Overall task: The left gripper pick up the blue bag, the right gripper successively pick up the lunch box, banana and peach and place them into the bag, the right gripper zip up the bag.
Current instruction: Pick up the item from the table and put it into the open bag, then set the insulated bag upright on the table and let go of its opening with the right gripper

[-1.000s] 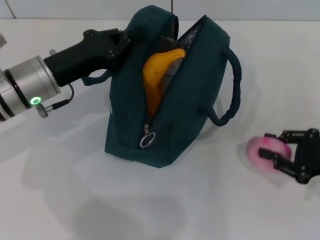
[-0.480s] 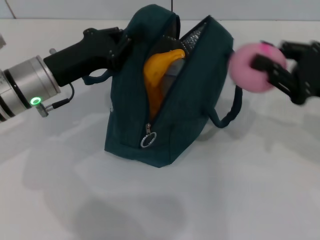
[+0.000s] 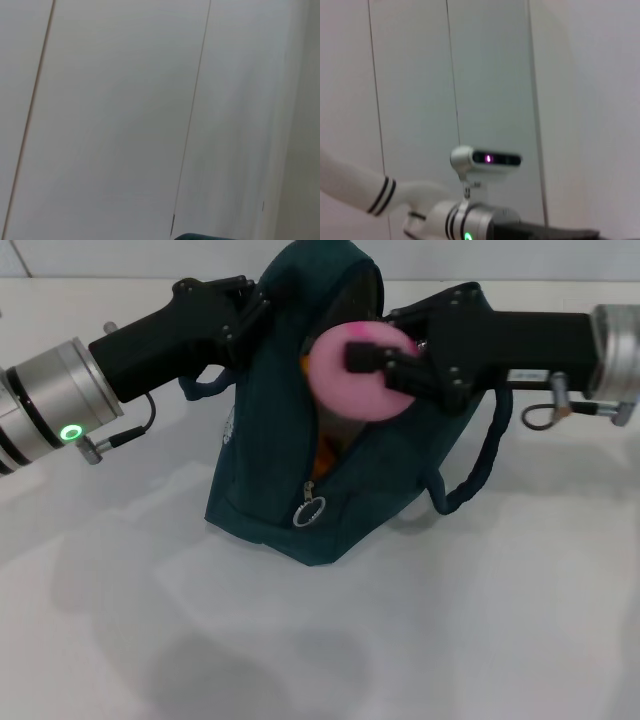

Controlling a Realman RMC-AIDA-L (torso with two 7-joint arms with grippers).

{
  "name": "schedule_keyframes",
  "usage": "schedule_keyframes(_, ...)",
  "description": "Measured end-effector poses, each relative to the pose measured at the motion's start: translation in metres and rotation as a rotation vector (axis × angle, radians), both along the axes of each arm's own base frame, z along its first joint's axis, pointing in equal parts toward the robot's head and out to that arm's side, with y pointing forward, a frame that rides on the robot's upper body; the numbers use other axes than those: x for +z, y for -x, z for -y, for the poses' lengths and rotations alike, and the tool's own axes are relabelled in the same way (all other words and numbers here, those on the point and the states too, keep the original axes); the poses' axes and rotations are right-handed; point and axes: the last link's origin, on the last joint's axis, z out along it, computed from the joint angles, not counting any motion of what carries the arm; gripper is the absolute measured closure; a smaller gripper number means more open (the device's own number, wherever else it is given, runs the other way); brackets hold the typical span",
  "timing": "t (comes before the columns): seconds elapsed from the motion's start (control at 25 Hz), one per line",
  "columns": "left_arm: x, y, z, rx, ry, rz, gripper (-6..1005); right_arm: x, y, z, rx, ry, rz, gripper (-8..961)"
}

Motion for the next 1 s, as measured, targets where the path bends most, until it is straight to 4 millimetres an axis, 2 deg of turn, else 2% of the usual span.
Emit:
schedule_keyframes(0.08,0.000,0.000,0.000,0.000,0.000,0.000,956,-0.006,0.004,-0.003,-0.005,0.002,0.029,810)
schedule_keyframes(0.32,0.000,-0.001,0.000,-0.003,-0.003,-0.002,956,-0.018,0.007,-0.011,-0.036,-0.028,0.069,803)
schedule_keyframes(0.52,-0.002,-0.003,-0.002,-0.005,0.001,-0.001,955,-0.020,0.013,-0.011,-0.023,-0.028,0.066,642)
schedule_keyframes(0.64,-0.003,-0.003,-0.002,-0.004,0.000,-0.002,955,-0.020,0.015,-0.011,-0.012,-0.024,0.071,610)
schedule_keyframes(0.84,-0.002,-0.002,-0.002,-0.002,0.000,-0.003,955,-0.012,0.010,-0.011,-0.022,-0.058,0.049,555)
schedule_keyframes(0.96,-0.002,-0.002,-0.002,-0.001,-0.003,-0.004,955,0.002,0.001,-0.007,-0.035,-0.103,0.010,523)
schedule_keyframes(1.0,-0.002,-0.002,-0.002,-0.001,-0.003,-0.004,955,0.006,-0.003,-0.004,-0.034,-0.116,0.006,477)
